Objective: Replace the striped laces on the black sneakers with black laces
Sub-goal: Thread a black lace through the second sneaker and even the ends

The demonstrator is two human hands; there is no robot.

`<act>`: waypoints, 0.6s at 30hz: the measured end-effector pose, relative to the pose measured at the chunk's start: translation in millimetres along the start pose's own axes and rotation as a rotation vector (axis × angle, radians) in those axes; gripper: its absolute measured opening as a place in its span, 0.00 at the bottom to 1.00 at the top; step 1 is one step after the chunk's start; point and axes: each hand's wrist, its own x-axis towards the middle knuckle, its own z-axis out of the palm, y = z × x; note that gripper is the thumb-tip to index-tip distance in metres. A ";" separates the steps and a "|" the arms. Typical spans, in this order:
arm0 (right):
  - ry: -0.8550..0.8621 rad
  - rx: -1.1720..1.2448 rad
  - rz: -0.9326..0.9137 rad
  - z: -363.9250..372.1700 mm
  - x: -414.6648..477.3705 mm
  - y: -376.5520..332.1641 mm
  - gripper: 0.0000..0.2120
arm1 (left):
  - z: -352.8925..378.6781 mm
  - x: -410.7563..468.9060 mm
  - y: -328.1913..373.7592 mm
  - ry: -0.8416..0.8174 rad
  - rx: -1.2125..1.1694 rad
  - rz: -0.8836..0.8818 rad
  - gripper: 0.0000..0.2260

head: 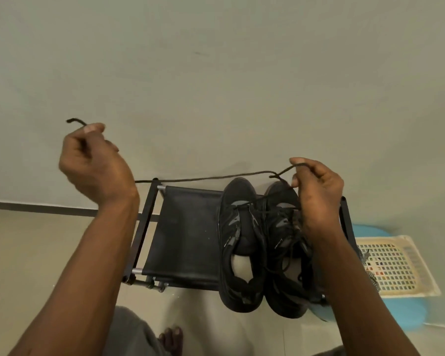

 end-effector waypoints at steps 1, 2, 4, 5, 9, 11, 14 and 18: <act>0.059 0.030 0.044 -5.5 2.6 0.5 0.08 | -5.9 5.5 -3.5 0.042 0.081 0.007 0.11; 0.114 0.065 0.092 -10.8 5.2 1.8 0.09 | -12.3 9.2 -8.7 0.071 0.187 0.010 0.13; 0.206 0.138 0.193 -19.8 8.7 3.9 0.10 | -25.1 9.9 -22.0 0.092 0.373 0.009 0.15; 0.236 0.163 0.235 -23.1 9.2 4.8 0.10 | -30.3 9.2 -28.8 0.091 0.433 0.004 0.15; 0.233 0.084 0.269 -29.9 8.2 7.7 0.10 | -37.5 14.7 -45.1 0.066 0.507 -0.062 0.15; 0.118 -0.079 0.213 -27.2 4.8 6.8 0.10 | -32.8 12.8 -47.8 -0.065 0.410 -0.040 0.14; -0.110 -0.365 0.133 -16.2 -4.6 0.7 0.15 | -15.3 -9.9 -47.0 -0.362 0.181 -0.029 0.12; -0.308 -0.777 -0.028 -6.0 -7.5 -4.1 0.28 | 5.0 -56.9 -40.3 -0.709 0.156 -0.017 0.08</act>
